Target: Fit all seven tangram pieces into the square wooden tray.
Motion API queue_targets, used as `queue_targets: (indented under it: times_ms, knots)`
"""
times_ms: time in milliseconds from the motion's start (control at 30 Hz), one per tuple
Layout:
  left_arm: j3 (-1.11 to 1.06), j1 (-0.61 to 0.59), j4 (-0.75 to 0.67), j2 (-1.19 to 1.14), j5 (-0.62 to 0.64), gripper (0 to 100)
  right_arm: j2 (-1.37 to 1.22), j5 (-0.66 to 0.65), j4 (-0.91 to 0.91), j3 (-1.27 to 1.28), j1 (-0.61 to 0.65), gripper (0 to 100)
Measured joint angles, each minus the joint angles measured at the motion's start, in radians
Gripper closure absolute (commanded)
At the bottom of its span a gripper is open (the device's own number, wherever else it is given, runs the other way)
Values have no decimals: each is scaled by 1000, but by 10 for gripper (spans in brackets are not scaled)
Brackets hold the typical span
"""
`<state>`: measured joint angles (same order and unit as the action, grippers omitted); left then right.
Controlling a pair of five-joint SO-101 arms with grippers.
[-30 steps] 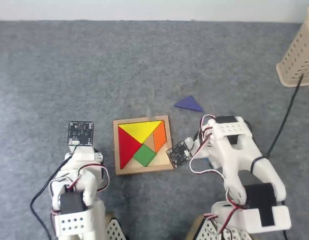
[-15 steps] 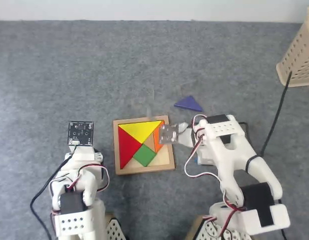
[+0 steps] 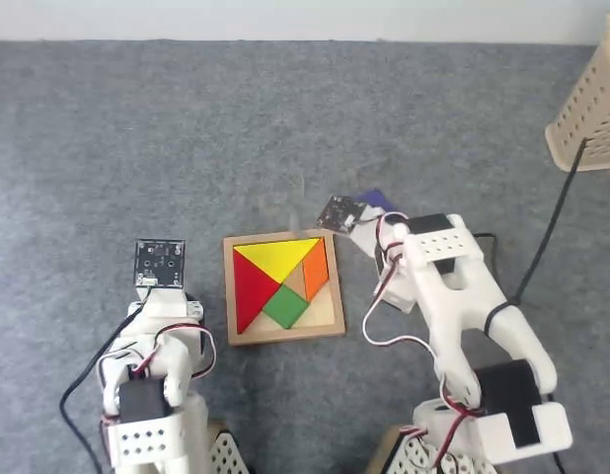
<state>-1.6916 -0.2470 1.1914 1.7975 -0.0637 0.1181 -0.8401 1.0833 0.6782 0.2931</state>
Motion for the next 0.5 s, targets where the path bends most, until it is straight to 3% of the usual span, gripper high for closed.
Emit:
queue_targets:
  times_ms: [200, 367, 500]
  knots:
    - [0, 0, 0, 0, 0, 988, 0, 83, 71, -64, 92, 929]
    - [0, 0, 0, 0, 0, 988, 0, 106, 78, -83, 104, 767]
    - [0, 0, 0, 0, 0, 988, 0, 61, 78, -72, 87, 757]
